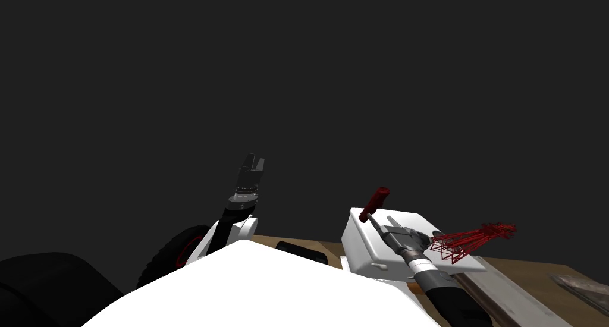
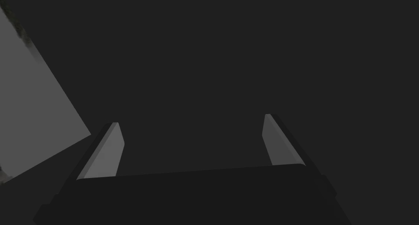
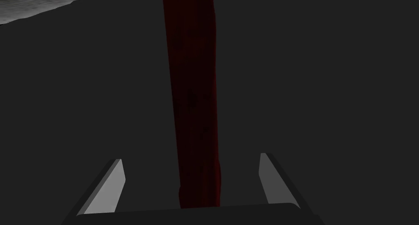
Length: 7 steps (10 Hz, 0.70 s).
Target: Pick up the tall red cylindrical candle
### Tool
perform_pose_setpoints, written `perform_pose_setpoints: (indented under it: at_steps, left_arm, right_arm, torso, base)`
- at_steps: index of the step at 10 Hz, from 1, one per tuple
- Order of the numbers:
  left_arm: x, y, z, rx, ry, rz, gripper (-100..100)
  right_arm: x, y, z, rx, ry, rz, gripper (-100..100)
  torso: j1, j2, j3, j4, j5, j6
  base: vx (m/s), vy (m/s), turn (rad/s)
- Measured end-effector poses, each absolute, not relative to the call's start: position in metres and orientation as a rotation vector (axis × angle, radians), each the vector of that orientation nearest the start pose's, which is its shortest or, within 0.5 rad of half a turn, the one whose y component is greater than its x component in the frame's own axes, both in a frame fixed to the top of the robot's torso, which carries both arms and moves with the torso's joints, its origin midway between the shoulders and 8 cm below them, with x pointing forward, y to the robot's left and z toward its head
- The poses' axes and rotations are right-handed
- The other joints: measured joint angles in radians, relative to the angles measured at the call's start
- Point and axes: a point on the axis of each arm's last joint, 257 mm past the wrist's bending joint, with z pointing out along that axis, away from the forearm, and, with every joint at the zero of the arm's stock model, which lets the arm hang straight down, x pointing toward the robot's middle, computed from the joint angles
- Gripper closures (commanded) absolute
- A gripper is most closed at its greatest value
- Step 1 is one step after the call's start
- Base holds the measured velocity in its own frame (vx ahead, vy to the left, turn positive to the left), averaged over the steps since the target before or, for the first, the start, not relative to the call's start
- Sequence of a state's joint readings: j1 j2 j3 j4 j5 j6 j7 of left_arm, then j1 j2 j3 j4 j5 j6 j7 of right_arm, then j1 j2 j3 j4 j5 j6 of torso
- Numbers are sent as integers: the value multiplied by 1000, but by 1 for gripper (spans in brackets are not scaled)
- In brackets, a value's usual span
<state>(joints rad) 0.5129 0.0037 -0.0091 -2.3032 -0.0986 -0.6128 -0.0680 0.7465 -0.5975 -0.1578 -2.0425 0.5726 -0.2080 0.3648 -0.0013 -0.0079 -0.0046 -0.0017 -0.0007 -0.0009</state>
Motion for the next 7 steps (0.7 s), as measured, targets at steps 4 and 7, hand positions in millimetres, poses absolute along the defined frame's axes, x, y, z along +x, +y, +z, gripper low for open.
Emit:
perform_pose_setpoints:
  at_steps: [4, 7]
  left_arm:
    - [321, 258, 49, -468, 603, -1212, 0]
    - [321, 258, 49, -468, 603, -1212, 0]
  right_arm:
    - [335, -385, -219, -64, 1724, 75, 100]
    - [335, -385, -219, -64, 1724, 75, 100]
  torso:
    - [3, 7, 4, 1, 1, 0]
    - [3, 7, 4, 2, 1, 0]
  base:
    - [2, -1, 0]
    - [0, 0, 0]
